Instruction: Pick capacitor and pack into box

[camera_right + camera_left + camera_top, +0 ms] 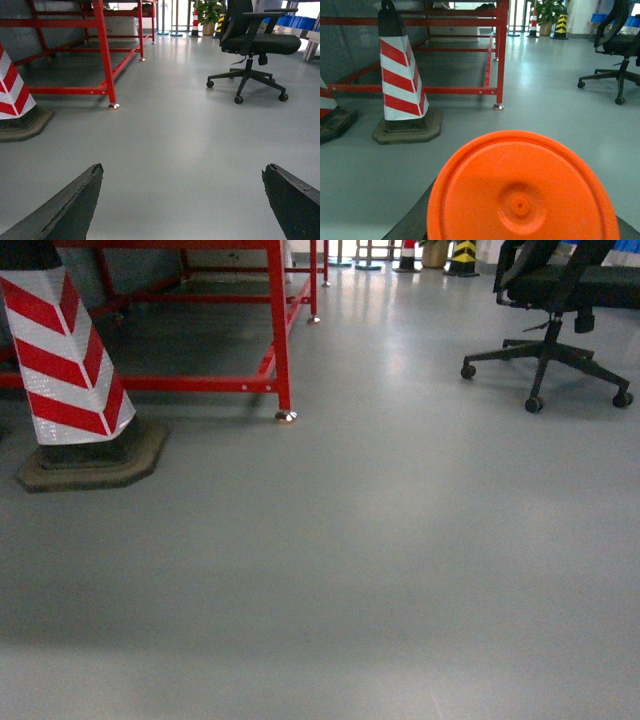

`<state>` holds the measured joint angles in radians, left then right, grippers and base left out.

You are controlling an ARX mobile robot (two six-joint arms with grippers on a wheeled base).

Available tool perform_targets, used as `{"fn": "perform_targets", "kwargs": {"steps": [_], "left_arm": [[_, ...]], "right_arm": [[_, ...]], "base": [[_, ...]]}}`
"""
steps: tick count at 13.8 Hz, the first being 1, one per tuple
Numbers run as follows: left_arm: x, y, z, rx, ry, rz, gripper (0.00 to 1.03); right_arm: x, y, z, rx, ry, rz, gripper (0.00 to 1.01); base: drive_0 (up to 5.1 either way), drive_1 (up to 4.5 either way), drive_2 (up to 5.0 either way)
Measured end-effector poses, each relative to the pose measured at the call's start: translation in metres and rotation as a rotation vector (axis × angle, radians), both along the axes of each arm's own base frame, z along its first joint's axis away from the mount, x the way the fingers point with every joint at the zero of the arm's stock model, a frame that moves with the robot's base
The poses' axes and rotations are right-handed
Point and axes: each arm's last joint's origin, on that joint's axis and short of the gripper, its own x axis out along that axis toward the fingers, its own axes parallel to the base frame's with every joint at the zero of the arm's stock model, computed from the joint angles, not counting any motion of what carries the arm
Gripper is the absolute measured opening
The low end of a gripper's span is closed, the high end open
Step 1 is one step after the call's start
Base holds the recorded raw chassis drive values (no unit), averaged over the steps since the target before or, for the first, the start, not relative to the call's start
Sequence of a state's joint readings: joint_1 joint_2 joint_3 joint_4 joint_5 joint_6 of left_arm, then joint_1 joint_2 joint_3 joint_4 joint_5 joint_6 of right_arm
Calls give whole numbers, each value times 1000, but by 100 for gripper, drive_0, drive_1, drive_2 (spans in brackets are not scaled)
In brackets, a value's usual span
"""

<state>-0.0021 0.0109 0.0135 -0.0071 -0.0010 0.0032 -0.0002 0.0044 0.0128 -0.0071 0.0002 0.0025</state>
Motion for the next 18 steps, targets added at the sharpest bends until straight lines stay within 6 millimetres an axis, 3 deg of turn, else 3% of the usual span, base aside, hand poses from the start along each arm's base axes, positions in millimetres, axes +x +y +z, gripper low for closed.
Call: {"fn": "perform_targets", "kwargs": {"steps": [18], "left_arm": [[0,0,0,0,0,0,44]], "right_arm": [[0,0,0,0,-5,0,98]], "base": [[-502,234,234]]}}
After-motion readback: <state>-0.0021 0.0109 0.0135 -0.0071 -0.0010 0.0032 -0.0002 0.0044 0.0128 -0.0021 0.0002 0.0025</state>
